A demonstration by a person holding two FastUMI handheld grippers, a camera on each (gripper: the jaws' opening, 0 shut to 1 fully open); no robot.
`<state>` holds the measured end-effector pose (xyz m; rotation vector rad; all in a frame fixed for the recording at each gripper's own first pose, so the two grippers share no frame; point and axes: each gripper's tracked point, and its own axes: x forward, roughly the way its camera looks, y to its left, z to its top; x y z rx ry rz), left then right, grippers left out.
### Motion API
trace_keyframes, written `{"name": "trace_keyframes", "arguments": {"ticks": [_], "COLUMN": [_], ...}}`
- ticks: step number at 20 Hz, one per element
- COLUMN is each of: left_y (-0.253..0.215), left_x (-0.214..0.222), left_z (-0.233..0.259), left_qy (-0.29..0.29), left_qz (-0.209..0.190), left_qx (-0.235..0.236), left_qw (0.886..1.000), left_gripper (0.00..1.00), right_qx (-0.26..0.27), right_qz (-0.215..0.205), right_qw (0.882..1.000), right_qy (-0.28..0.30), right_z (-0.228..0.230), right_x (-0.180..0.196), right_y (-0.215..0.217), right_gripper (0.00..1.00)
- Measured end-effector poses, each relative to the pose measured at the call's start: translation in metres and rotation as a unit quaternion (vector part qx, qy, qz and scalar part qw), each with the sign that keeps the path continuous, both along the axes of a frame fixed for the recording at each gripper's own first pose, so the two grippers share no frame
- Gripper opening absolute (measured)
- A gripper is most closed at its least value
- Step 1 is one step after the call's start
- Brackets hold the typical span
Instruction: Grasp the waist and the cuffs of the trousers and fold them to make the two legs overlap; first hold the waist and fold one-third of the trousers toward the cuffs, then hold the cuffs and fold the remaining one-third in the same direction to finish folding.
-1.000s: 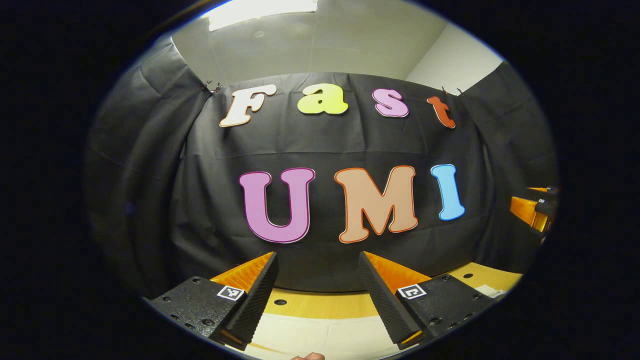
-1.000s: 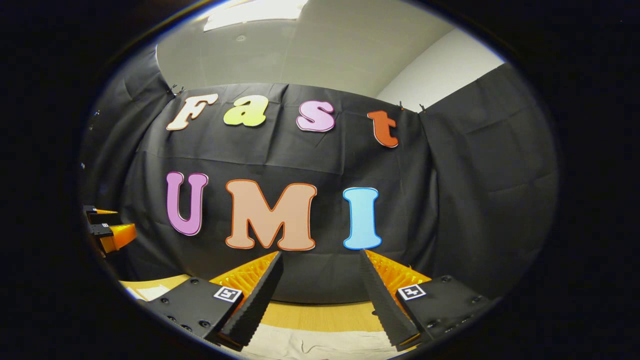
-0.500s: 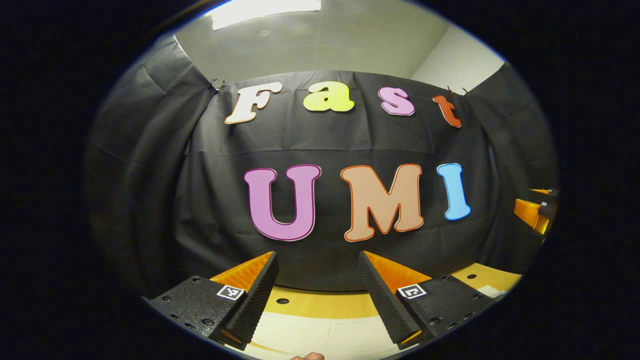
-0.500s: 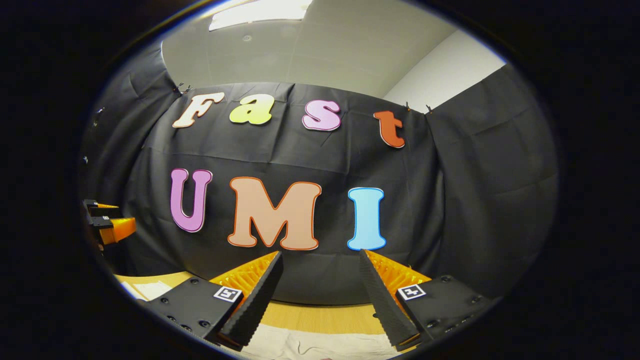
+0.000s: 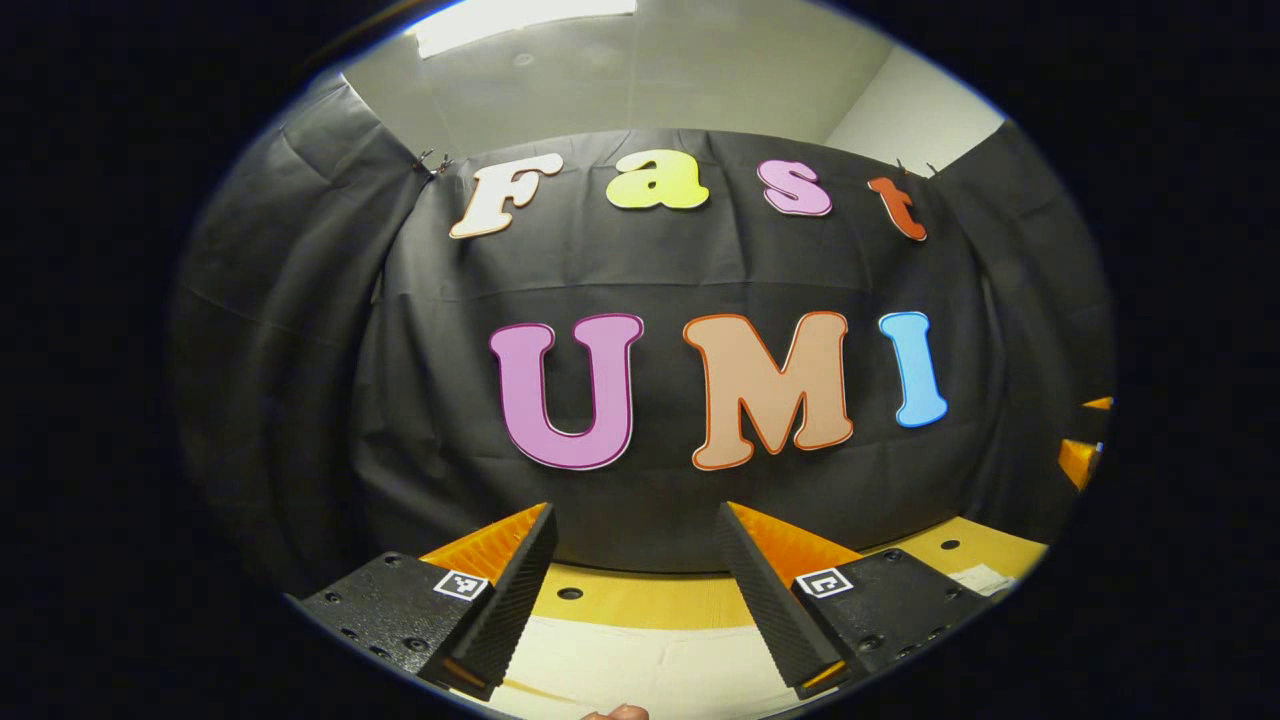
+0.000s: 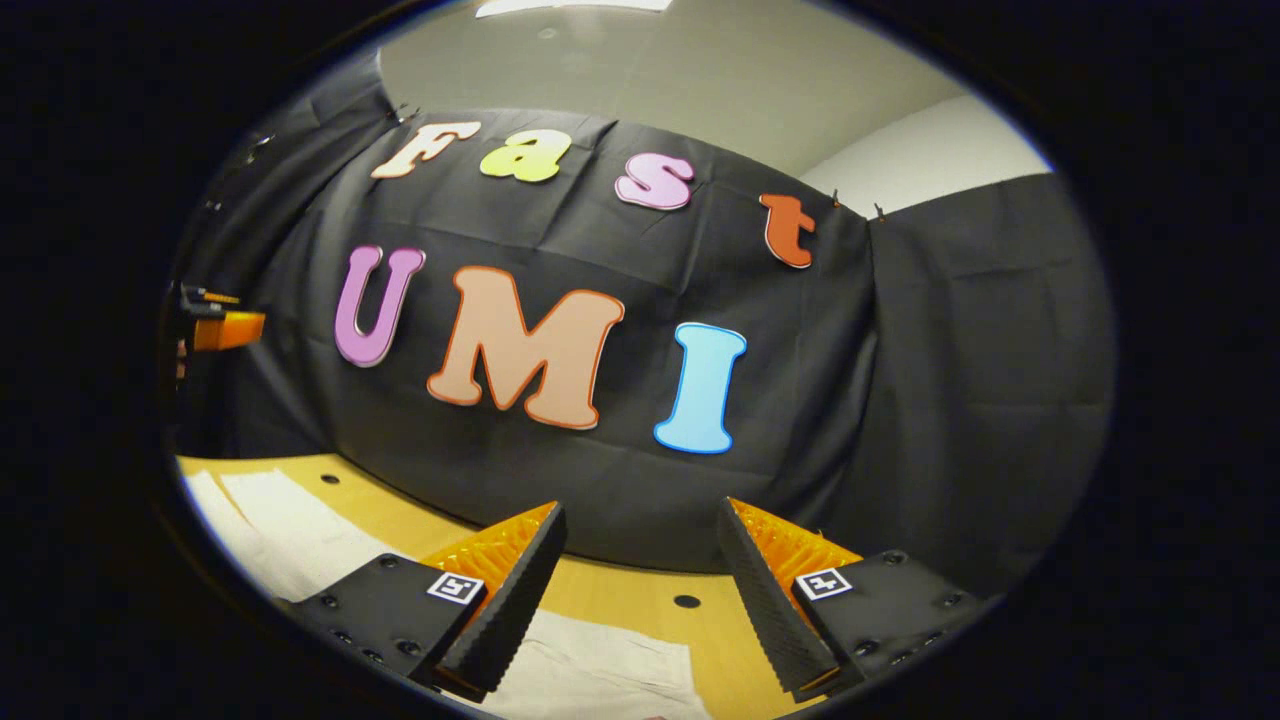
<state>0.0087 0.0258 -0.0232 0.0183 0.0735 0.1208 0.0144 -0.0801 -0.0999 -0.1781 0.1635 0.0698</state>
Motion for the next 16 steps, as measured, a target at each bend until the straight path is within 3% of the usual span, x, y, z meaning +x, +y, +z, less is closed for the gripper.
{"name": "trace_keyframes", "arguments": {"ticks": [7,10,16], "left_y": [-0.011,-0.013,-0.013], "left_x": [-0.001,-0.004,-0.010], "left_z": [-0.003,-0.008,-0.014], "left_qy": [0.002,0.008,0.016], "left_qz": [0.003,0.008,0.017], "left_qx": [0.006,0.003,0.007], "left_qw": [1.000,1.000,1.000], "left_gripper": [0.95,0.95,0.95], "right_qx": [-0.110,-0.176,-0.239], "right_qz": [0.031,0.042,0.093], "right_qw": [0.992,0.981,0.959], "right_qy": [0.056,0.068,0.123], "right_z": [-0.056,-0.078,-0.136], "right_x": [-0.036,-0.049,-0.089], "right_y": [-0.040,-0.059,-0.072], "right_gripper": [0.97,0.98,0.97]}}
